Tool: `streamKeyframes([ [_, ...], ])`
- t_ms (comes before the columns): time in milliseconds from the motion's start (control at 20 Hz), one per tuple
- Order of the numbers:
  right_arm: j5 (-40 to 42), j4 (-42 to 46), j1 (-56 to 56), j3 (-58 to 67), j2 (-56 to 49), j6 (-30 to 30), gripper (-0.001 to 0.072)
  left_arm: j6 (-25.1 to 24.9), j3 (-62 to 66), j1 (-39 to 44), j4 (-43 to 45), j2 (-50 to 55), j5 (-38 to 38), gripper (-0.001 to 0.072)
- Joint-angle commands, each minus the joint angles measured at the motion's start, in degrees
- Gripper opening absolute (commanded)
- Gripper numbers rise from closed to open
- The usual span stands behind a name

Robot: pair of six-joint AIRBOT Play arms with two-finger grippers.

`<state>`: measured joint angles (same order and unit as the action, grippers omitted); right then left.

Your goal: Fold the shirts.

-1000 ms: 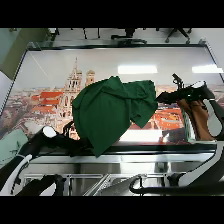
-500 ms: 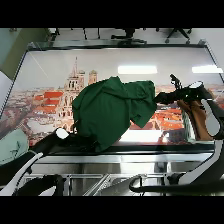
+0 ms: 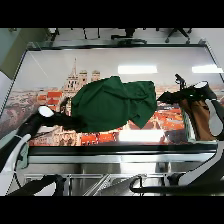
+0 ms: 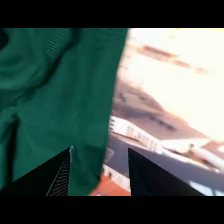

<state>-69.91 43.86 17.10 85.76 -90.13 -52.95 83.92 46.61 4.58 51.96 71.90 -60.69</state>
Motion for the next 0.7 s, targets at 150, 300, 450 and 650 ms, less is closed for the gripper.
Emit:
streamKeyframes([
  [150,-4.33,-1.40,0.39,-0.20,-0.42,-2.56,0.0411,-3.61,5.79,-10.49,2.45,1.03,-5.31,0.0012],
  [300,-4.76,-1.42,-2.58,-0.83,-1.84,-2.95,0.0407,-4.09,7.72,-10.56,2.49,3.52,-5.35,0.0012],
  [450,-5.62,-1.60,-6.08,-0.83,-2.43,-3.08,0.0364,-4.48,10.86,-10.45,2.45,5.55,-5.68,0.0012],
  [650,-10.64,-5.33,-8.90,-0.81,-2.23,-2.32,0.0108,-4.48,17.00,-10.45,2.47,5.18,-6.47,0.0012],
])
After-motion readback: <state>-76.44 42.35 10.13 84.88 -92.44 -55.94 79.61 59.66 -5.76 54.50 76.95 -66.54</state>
